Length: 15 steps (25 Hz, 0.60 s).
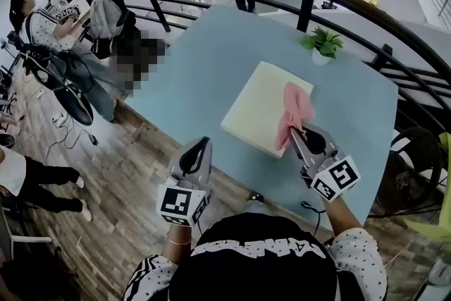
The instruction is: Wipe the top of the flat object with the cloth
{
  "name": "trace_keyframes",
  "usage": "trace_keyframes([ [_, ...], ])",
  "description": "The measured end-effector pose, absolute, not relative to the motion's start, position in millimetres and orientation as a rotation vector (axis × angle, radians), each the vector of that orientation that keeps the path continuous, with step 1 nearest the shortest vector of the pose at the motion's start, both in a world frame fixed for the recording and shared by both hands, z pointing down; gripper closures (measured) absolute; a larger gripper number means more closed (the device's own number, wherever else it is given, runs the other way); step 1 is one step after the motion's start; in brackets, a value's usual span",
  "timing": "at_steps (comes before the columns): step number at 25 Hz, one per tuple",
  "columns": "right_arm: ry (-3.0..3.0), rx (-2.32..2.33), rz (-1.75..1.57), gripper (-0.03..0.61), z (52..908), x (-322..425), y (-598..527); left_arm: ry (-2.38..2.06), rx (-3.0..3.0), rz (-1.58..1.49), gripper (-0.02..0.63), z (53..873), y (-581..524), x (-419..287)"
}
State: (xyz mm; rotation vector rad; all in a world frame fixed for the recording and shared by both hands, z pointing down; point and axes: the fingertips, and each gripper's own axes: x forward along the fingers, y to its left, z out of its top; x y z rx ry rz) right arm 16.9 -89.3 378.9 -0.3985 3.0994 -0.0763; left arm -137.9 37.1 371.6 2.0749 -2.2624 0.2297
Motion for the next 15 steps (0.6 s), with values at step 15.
trace_keyframes([
  [15, 3.251, -0.483, 0.161, 0.554, 400.0, -18.3, -166.6, -2.173, 2.146, 0.272, 0.614, 378.1, -38.0, -160.0],
])
